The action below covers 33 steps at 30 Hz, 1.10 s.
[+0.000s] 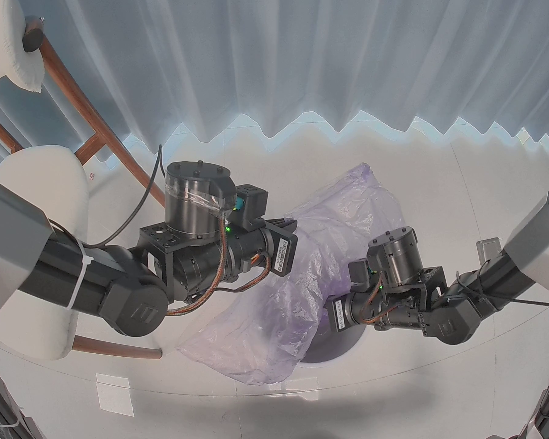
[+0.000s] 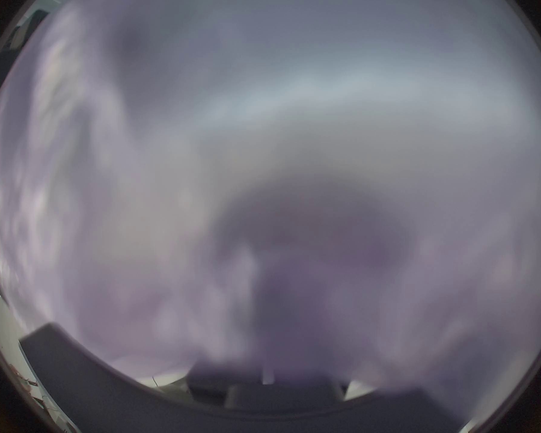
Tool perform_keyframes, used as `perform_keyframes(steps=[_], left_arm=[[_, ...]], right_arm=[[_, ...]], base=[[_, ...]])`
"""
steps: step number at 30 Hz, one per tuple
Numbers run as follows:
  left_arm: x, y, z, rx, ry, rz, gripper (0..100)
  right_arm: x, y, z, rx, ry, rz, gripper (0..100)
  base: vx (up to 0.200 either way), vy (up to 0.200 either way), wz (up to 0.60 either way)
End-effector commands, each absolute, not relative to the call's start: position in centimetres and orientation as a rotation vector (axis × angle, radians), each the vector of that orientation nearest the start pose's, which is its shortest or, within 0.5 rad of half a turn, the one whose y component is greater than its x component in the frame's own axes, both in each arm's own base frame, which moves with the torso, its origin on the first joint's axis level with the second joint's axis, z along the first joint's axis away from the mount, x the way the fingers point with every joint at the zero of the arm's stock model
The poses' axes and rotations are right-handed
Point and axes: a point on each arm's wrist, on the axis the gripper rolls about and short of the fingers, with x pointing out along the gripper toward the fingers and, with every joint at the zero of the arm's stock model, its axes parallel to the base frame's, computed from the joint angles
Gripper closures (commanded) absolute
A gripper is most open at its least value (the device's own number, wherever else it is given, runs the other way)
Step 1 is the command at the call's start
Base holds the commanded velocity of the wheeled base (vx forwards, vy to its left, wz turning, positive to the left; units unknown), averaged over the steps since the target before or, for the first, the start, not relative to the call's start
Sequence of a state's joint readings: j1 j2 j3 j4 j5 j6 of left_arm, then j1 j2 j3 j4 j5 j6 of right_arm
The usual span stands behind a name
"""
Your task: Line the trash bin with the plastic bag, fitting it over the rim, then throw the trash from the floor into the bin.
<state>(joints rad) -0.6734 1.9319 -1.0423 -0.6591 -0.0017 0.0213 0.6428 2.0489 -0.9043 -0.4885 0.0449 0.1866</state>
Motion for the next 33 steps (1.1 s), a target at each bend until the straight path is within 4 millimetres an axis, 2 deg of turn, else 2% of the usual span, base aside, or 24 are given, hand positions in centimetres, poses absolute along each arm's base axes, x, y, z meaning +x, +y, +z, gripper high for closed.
perform_keyframes(steps=[1,5,6,9,13,15,16,24,32,33], left_arm=[[29.3,-23.4,16.8,0.098,0.216,-0.674,100],[29.3,-23.4,16.9,0.098,0.214,-0.674,100],[29.3,-23.4,16.9,0.098,0.214,-0.674,100],[29.4,-23.5,17.1,0.095,0.207,-0.676,100],[29.7,-23.9,16.8,0.096,0.208,-0.679,100],[29.7,-23.9,16.8,0.097,0.210,-0.679,100],[29.7,-23.9,16.8,0.097,0.210,-0.677,100],[29.6,-23.9,16.8,0.098,0.211,-0.681,100],[29.3,-23.9,16.8,0.098,0.214,-0.685,100],[29.3,-23.9,16.8,0.098,0.214,-0.685,100]], right_arm=[[24.8,20.0,9.0,-0.038,0.711,0.638,100],[22.1,18.4,10.4,-0.028,0.699,0.674,100],[22.1,18.4,10.4,-0.028,0.699,0.674,100],[20.3,16.5,11.1,-0.020,0.688,0.663,100],[19.8,13.4,10.7,0.001,0.711,0.578,100],[19.8,12.9,10.6,0.006,0.715,0.561,100],[19.9,11.6,10.5,0.022,0.721,0.515,100],[22.3,7.8,9.4,0.016,0.743,0.371,100],[26.8,5.3,8.2,-0.078,0.737,0.346,100],[26.8,5.3,8.2,-0.078,0.737,0.346,100]], base=[[0.000,0.000,0.00],[0.000,0.000,0.00],[0.000,0.000,0.00],[0.000,0.000,0.00],[0.000,0.000,0.00],[0.000,0.000,0.00],[0.000,0.000,0.00],[0.000,0.000,0.00],[0.000,0.000,0.00],[0.000,0.000,0.00]])
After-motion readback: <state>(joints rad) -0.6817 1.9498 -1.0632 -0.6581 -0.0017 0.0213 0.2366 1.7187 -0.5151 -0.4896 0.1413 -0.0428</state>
